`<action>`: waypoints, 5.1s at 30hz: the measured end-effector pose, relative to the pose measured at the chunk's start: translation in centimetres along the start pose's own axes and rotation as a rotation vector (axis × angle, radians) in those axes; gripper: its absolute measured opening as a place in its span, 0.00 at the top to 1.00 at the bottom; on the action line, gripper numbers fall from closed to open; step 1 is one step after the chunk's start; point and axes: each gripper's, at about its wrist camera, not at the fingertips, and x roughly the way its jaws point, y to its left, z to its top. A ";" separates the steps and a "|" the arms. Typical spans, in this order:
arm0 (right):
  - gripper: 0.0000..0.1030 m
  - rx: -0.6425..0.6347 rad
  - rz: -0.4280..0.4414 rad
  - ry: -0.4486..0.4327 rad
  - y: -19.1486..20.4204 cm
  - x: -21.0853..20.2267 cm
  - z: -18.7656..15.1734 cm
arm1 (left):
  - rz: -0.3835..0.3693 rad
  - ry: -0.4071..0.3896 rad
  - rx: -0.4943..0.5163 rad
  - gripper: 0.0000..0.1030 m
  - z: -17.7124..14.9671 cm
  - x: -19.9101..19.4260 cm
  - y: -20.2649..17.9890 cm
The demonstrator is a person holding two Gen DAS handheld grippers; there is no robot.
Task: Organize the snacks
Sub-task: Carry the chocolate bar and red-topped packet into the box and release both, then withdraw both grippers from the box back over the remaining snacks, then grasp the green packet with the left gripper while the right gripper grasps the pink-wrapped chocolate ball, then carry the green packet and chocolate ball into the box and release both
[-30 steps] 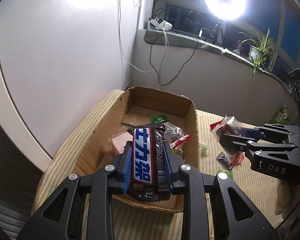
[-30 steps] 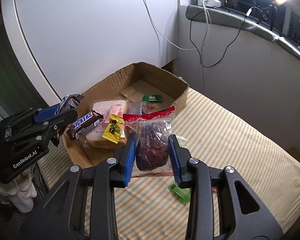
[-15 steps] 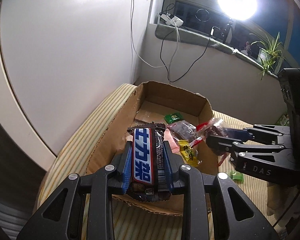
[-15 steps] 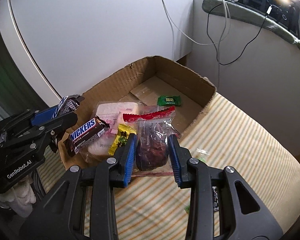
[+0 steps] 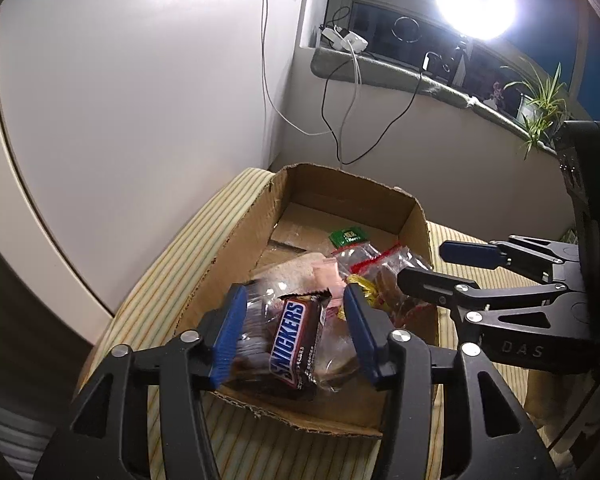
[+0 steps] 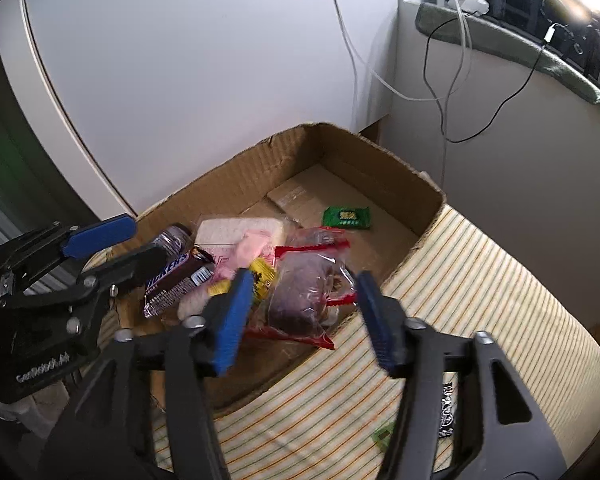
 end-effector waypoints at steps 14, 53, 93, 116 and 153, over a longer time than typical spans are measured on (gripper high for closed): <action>0.36 0.016 -0.025 -0.037 -2.3 -3.2 -1.3 | -0.032 -0.021 0.017 0.52 -0.6 -1.1 -2.2; 0.36 0.101 -0.105 0.127 -14.7 -2.5 -11.8 | -0.240 0.215 0.293 0.52 -6.8 6.2 -18.1; 0.68 0.094 -0.181 0.112 -14.5 -3.2 -12.6 | -0.244 0.144 0.280 0.75 -6.0 5.8 -16.4; 0.68 0.023 -0.155 0.007 -9.5 -5.2 -4.7 | -0.185 0.013 0.206 0.75 -1.1 1.6 -9.9; 0.68 -0.049 -0.042 0.014 -4.0 2.8 3.4 | -0.109 0.020 0.121 0.73 3.0 4.4 -3.5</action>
